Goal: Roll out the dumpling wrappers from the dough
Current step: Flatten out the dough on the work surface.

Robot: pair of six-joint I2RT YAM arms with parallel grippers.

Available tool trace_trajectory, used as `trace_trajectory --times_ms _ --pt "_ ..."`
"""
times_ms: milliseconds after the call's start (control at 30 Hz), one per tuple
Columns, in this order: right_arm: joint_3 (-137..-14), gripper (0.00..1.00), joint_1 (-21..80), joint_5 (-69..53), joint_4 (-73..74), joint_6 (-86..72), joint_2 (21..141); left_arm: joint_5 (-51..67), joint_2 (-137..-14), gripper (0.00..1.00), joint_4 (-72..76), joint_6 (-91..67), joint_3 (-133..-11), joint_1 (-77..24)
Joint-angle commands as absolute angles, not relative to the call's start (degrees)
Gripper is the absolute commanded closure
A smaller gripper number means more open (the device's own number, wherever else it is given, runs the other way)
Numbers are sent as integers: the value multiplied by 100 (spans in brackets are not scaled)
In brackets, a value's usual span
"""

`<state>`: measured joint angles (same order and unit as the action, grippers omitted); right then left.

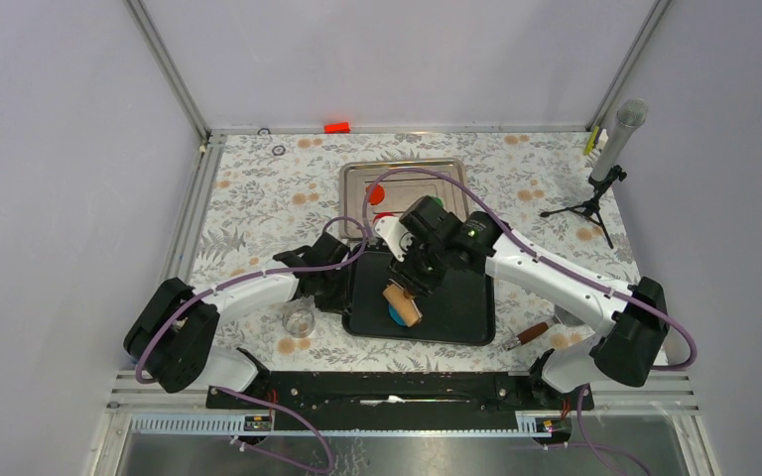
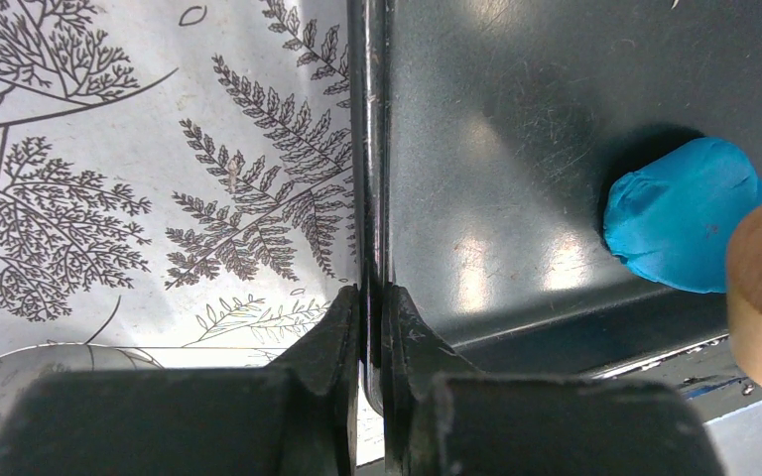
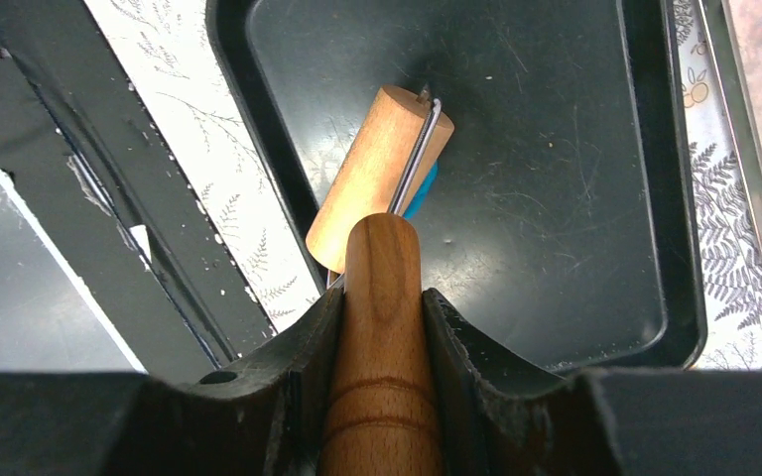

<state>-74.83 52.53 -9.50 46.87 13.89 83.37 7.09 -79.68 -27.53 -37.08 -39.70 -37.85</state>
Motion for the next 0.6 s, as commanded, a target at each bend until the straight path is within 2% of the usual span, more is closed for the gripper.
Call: trace_trajectory --times_ms 0,333,567 --pt "-7625 100 5300 -1301 4292 1311 8361 946 -7920 100 -2674 -3599 -3992 -3797" --pt "-6763 100 5299 -699 3887 1318 8458 1090 -7786 100 -2646 -3575 -3967 -3797" --pt "-6730 100 5300 447 4135 1456 8379 1089 -7670 100 -2655 -3587 -3879 -3797"
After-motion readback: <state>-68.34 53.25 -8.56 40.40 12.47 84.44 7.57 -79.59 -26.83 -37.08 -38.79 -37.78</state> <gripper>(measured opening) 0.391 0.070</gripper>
